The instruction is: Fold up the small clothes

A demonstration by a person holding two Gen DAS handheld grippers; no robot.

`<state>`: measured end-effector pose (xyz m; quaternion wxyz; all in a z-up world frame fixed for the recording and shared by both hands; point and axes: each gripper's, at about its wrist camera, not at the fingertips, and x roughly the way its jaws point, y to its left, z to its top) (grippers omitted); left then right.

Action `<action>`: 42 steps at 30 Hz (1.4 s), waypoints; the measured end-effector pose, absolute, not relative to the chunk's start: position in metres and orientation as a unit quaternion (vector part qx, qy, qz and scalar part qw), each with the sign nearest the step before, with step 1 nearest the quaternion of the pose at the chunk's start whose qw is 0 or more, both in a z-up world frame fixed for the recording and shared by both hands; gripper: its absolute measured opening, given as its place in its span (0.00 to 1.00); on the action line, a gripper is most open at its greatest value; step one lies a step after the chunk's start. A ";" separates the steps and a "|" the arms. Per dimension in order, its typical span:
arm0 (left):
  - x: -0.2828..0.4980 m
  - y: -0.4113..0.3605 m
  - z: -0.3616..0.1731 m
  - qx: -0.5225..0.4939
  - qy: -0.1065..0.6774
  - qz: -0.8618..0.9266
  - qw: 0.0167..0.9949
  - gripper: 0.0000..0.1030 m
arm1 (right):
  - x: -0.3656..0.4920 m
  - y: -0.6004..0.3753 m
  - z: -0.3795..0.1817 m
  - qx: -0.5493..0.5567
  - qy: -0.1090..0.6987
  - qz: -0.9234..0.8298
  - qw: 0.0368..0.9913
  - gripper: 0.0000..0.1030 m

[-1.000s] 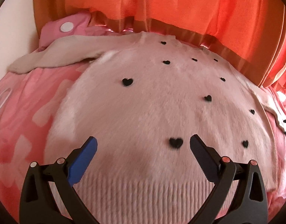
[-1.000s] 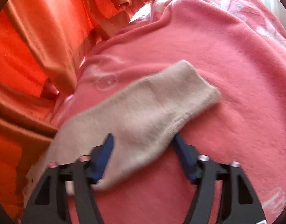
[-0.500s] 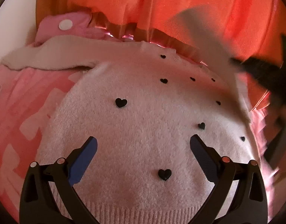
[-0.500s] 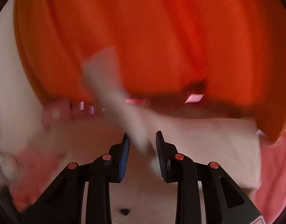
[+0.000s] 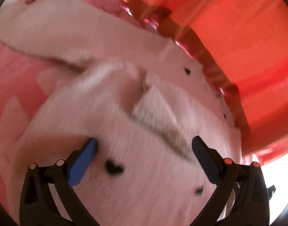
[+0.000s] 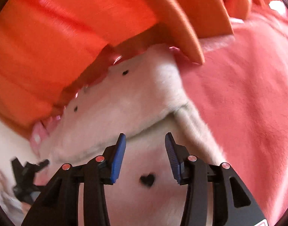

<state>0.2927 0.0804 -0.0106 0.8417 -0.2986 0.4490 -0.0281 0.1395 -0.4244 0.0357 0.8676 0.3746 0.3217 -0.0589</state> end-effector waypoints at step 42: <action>0.346 0.063 -0.024 -0.447 0.417 -0.132 0.780 0.63 | 0.181 -0.428 0.020 0.357 0.314 -0.109 0.873 0.19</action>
